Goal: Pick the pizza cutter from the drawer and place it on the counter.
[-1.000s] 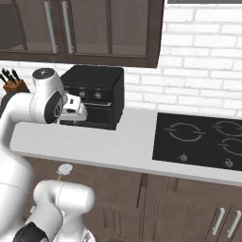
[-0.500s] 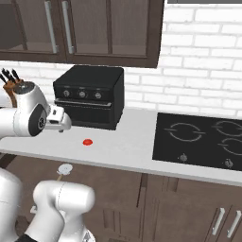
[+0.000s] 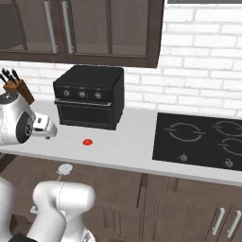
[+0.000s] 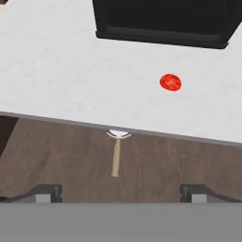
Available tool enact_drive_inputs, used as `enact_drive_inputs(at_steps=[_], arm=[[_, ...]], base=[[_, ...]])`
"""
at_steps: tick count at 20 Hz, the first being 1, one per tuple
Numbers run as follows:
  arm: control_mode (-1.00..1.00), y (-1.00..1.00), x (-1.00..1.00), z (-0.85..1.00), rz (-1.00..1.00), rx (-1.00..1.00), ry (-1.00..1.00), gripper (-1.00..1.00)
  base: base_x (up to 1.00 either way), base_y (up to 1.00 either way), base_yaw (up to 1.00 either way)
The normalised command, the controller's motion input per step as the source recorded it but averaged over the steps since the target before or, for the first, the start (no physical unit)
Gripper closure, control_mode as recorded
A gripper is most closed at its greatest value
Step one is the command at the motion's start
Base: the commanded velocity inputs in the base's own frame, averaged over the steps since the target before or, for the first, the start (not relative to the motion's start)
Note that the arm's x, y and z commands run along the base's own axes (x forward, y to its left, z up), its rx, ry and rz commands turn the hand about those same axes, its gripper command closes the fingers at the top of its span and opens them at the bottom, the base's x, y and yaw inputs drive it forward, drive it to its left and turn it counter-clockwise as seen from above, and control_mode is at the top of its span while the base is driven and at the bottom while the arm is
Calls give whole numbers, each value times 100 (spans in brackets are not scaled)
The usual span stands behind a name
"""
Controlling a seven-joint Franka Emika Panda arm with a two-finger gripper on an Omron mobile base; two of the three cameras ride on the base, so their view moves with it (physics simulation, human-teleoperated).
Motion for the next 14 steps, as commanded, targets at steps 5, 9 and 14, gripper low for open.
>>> enact_drive_inputs(at_steps=[5, 9, 14], arm=[[-100, 20, 0, -22, 0, 0, 1, -100], [-100, 7, 0, -26, 0, 0, 0, -100], [-100, -1, 0, -16, 0, 0, 2, -100]], base=[[0, 0, 0], [0, 0, 0], [0, 0, 0]])
